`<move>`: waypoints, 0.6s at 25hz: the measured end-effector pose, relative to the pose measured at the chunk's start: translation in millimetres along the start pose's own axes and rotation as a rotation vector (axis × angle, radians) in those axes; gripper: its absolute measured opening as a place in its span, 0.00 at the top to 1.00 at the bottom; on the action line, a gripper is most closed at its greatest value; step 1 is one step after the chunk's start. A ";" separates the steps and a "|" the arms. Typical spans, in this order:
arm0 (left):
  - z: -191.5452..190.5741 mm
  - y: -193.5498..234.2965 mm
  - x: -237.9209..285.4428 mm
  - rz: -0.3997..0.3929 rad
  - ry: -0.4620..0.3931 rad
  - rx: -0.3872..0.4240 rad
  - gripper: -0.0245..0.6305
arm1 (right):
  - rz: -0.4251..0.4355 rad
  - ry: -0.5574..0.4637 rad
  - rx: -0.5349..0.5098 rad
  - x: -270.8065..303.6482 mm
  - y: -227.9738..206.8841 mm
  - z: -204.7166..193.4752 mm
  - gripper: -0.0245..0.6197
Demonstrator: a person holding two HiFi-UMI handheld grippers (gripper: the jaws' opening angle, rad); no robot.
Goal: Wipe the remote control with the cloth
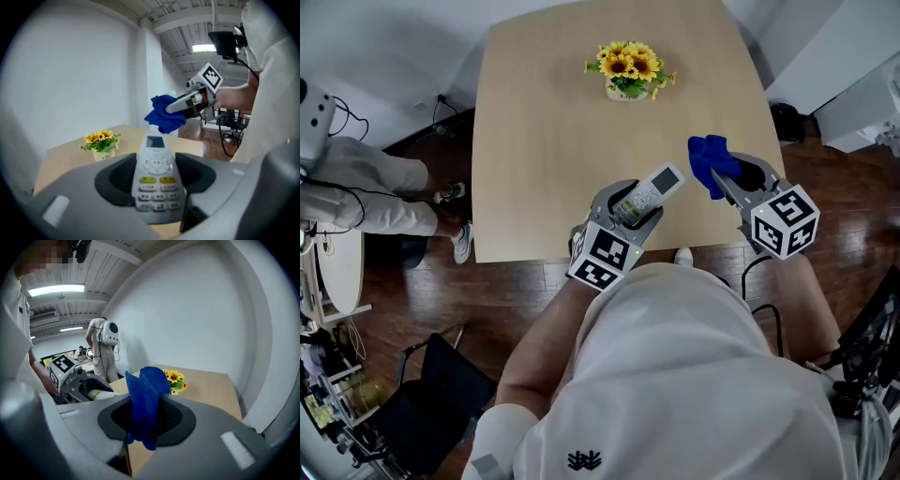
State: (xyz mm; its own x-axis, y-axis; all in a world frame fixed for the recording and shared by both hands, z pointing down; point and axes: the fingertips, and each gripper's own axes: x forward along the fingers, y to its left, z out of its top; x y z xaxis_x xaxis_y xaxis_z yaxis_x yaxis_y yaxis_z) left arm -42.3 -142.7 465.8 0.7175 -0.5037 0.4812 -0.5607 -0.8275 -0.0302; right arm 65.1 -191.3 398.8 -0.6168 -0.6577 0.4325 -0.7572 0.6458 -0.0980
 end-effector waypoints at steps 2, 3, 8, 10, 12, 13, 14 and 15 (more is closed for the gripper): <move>-6.6 7.6 9.6 0.003 0.015 -0.014 0.54 | -0.004 0.012 0.014 -2.4 -2.2 -9.2 0.83; -11.2 11.7 15.2 0.004 0.025 -0.022 0.54 | -0.006 0.018 0.024 -3.9 -2.6 -14.9 0.83; -42.2 32.6 53.7 -0.005 0.105 -0.046 0.54 | -0.018 0.048 0.082 -13.1 -8.2 -43.0 0.83; -57.5 38.3 73.3 -0.022 0.145 -0.051 0.54 | -0.025 0.063 0.097 -18.8 -11.5 -51.5 0.83; -72.7 41.0 92.6 -0.040 0.179 -0.056 0.54 | -0.037 0.076 0.113 -27.0 -14.4 -60.0 0.83; -79.8 41.9 101.9 -0.047 0.193 -0.058 0.54 | -0.044 0.081 0.121 -31.5 -15.8 -64.1 0.83; -86.5 42.7 110.9 -0.052 0.204 -0.062 0.54 | -0.053 0.086 0.129 -36.1 -17.0 -68.2 0.83; -92.5 43.4 119.2 -0.053 0.214 -0.068 0.54 | -0.061 0.092 0.135 -41.0 -18.1 -72.1 0.83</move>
State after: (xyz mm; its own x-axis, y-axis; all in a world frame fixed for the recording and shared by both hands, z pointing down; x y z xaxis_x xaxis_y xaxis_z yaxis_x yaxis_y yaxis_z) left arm -19.3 -215.7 602.9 0.6470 -0.3896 0.6554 -0.5560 -0.8293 0.0559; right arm 119.5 -148.1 447.4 -0.5511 -0.6519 0.5208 -0.8186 0.5434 -0.1860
